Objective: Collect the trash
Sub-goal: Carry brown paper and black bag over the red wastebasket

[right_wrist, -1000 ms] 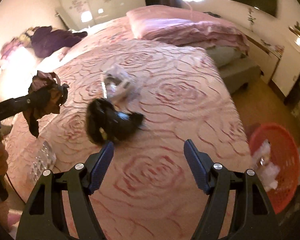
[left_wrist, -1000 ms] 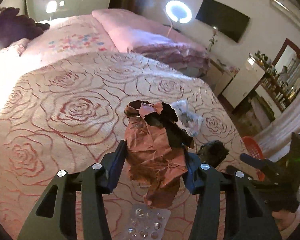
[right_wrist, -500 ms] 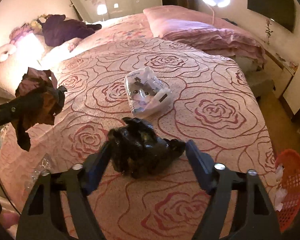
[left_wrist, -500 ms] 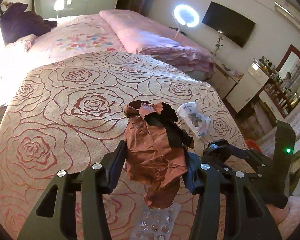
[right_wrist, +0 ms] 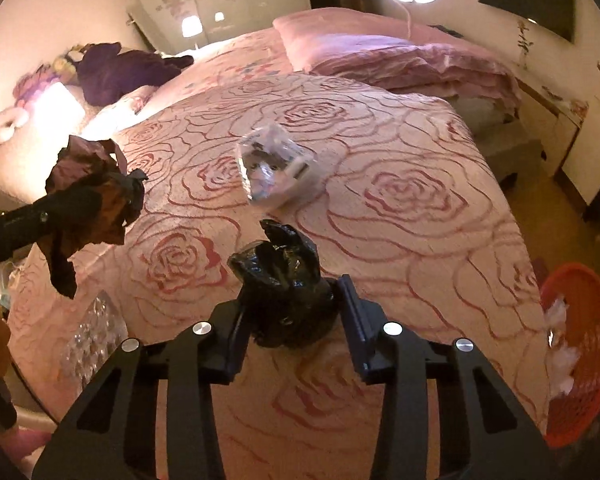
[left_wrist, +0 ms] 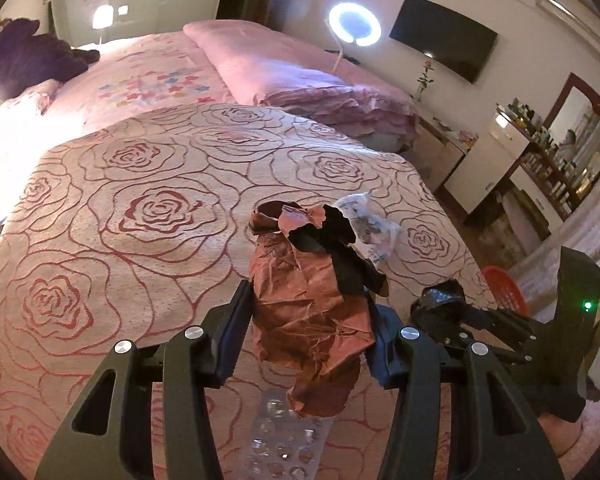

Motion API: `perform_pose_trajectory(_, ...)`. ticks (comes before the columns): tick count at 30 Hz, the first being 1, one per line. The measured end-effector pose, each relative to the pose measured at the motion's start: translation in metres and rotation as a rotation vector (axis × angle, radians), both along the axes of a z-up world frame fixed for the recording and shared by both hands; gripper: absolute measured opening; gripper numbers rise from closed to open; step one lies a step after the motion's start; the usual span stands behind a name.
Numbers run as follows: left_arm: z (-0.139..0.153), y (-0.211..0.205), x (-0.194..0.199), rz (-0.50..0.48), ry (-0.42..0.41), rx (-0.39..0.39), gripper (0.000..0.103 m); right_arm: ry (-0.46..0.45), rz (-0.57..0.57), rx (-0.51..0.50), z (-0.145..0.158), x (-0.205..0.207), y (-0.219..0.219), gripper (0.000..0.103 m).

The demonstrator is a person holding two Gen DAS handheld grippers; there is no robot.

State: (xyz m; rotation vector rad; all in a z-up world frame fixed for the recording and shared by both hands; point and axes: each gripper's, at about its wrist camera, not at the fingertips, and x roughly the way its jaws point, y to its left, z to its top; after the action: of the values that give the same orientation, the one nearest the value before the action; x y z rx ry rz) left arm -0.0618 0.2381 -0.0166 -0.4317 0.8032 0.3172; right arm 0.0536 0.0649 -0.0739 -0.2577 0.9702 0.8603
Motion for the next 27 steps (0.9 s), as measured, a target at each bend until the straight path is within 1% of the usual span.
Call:
perform_pose_trajectory(7,0.001,-0.026,0.013,-0.07,0.006,0.007,0.048,-0.028,-0.068,0.009,0.008,-0.003,-0.038,0.04)
perform_pose_trajectory(12,0.0,-0.046,0.023,-0.123,0.013,0.009,0.048,-0.017,-0.137,0.02,0.009,0.001,-0.069,0.04)
perform_pose_trajectory(20,-0.005,-0.075,0.039,-0.209,0.03,0.02,0.048,0.001,-0.239,0.022,0.002,0.009,-0.112,0.04)
perform_pose_trajectory(27,-0.007,-0.096,0.052,-0.254,0.046,0.039,0.048,-0.001,-0.292,0.033,0.002,0.012,-0.134,0.04)
